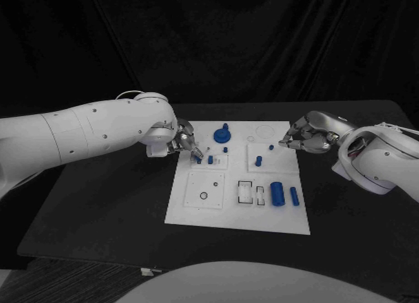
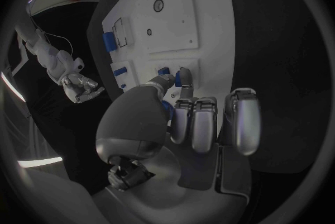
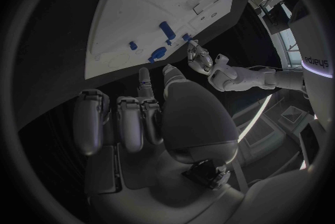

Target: Assemble the parts on the task board

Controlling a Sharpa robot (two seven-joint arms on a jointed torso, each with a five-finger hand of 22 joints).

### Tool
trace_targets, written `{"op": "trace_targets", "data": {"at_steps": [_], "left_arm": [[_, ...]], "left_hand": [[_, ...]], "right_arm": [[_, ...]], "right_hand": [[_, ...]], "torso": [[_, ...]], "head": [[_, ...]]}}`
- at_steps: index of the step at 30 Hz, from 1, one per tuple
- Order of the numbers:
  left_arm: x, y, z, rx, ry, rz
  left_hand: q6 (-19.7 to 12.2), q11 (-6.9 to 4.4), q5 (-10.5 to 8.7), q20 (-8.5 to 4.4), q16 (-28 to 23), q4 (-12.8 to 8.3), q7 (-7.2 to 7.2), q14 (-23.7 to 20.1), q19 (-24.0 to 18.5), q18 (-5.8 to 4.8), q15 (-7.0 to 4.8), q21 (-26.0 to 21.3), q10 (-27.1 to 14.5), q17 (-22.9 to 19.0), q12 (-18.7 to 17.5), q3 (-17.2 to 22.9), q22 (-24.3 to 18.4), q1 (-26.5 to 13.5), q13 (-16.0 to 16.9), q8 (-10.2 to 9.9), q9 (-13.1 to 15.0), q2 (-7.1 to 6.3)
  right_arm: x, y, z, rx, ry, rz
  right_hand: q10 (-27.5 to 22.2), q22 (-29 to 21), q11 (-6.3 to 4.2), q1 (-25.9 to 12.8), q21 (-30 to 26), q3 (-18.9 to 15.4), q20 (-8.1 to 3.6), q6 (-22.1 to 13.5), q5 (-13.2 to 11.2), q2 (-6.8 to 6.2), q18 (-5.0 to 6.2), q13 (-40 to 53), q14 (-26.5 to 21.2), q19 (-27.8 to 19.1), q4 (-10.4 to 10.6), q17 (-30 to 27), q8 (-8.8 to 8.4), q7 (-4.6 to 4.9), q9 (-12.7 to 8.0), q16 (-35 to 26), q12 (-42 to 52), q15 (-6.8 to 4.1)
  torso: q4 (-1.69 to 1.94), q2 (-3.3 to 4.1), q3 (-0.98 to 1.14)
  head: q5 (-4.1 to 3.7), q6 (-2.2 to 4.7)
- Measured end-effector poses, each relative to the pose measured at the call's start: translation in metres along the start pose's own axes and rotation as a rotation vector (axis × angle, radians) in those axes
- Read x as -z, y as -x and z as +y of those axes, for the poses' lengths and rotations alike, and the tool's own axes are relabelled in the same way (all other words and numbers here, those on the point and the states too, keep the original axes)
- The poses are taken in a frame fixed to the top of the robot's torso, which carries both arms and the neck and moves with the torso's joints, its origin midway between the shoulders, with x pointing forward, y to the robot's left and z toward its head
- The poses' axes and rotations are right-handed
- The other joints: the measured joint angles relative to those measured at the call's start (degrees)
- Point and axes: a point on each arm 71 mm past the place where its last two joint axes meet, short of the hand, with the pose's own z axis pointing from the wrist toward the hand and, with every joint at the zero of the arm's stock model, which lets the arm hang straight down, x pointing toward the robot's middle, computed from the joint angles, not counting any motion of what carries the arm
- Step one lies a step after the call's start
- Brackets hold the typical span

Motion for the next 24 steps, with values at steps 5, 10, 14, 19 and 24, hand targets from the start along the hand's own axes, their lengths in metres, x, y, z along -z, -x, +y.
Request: {"op": "trace_targets", "data": {"at_steps": [5, 10, 14, 19, 24], "left_arm": [[-0.0009, -0.0011, -0.0010, -0.001, -0.002, 0.002], [-0.0016, -0.0013, -0.0003, 0.000, -0.001, 0.003], [-0.0023, -0.0018, 0.0007, 0.002, 0.002, 0.005], [-0.0027, -0.0014, 0.0025, 0.004, 0.005, 0.004], [-0.0030, -0.0014, 0.0033, 0.005, 0.007, 0.004]], "left_hand": [[0.0, 0.00, 0.00, 0.00, 0.0, 0.0, 0.00, 0.0, 0.0, 0.00, 0.00, 0.0, 0.0, 0.0, 0.0, 0.0, 0.0, 0.0, 0.0, 0.0, 0.0, 0.00], [0.0, 0.00, 0.00, 0.00, 0.0, 0.0, 0.00, 0.0, 0.0, 0.00, 0.00, 0.0, 0.0, 0.0, 0.0, 0.0, 0.0, 0.0, 0.0, 0.0, 0.0, 0.00], [0.0, 0.00, 0.00, 0.00, 0.0, 0.0, 0.00, 0.0, 0.0, 0.00, 0.00, 0.0, 0.0, 0.0, 0.0, 0.0, 0.0, 0.0, 0.0, 0.0, 0.0, 0.00], [0.0, 0.00, 0.00, 0.00, 0.0, 0.0, 0.00, 0.0, 0.0, 0.00, 0.00, 0.0, 0.0, 0.0, 0.0, 0.0, 0.0, 0.0, 0.0, 0.0, 0.0, 0.00], [0.0, 0.00, 0.00, 0.00, 0.0, 0.0, 0.00, 0.0, 0.0, 0.00, 0.00, 0.0, 0.0, 0.0, 0.0, 0.0, 0.0, 0.0, 0.0, 0.0, 0.0, 0.00]], "right_arm": [[0.0001, -0.0002, 0.0000, 0.000, 0.000, 0.000], [0.0003, -0.0001, -0.0003, 0.000, -0.001, 0.000], [0.0003, 0.0000, -0.0004, 0.000, -0.001, 0.000], [0.0003, 0.0000, -0.0004, -0.001, -0.001, 0.000], [0.0003, 0.0000, -0.0005, 0.000, -0.001, 0.000]], "right_hand": [[0.0, 0.0, 0.00, 0.0, 0.0, 0.0, 0.00, 0.0, 0.0, 0.00, 0.00, 0.0, 0.0, 0.0, 0.0, 0.0, 0.00, 0.00, 0.0, 0.0, 0.0, 0.00], [0.0, 0.0, 0.00, 0.0, 0.0, 0.0, 0.00, 0.0, 0.0, 0.00, 0.00, 0.0, 0.0, 0.0, 0.0, 0.0, 0.00, 0.00, 0.0, 0.0, 0.0, 0.00], [0.0, 0.0, 0.00, 0.0, 0.0, 0.0, 0.00, 0.0, 0.0, 0.00, 0.00, 0.0, 0.0, 0.0, 0.0, 0.0, 0.00, 0.00, 0.0, 0.0, 0.0, 0.00], [0.0, 0.0, 0.00, 0.0, 0.0, 0.0, 0.00, 0.0, 0.0, 0.00, 0.00, 0.0, 0.0, 0.0, 0.0, 0.0, 0.00, 0.00, 0.0, 0.0, 0.0, 0.00], [0.0, 0.0, 0.00, 0.0, 0.0, 0.0, 0.00, 0.0, 0.0, 0.00, 0.00, 0.0, 0.0, 0.0, 0.0, 0.0, 0.00, 0.00, 0.0, 0.0, 0.0, 0.00]], "torso": [[-0.01, 0.00, -0.01], [-0.01, 0.00, -0.01], [0.00, 0.00, -0.01], [-0.01, 0.00, -0.01], [-0.01, 0.00, -0.01]], "head": [[0.02, 0.00], [-0.02, 0.00], [-0.05, 0.00], [-0.02, 0.00], [0.03, 0.00]]}}
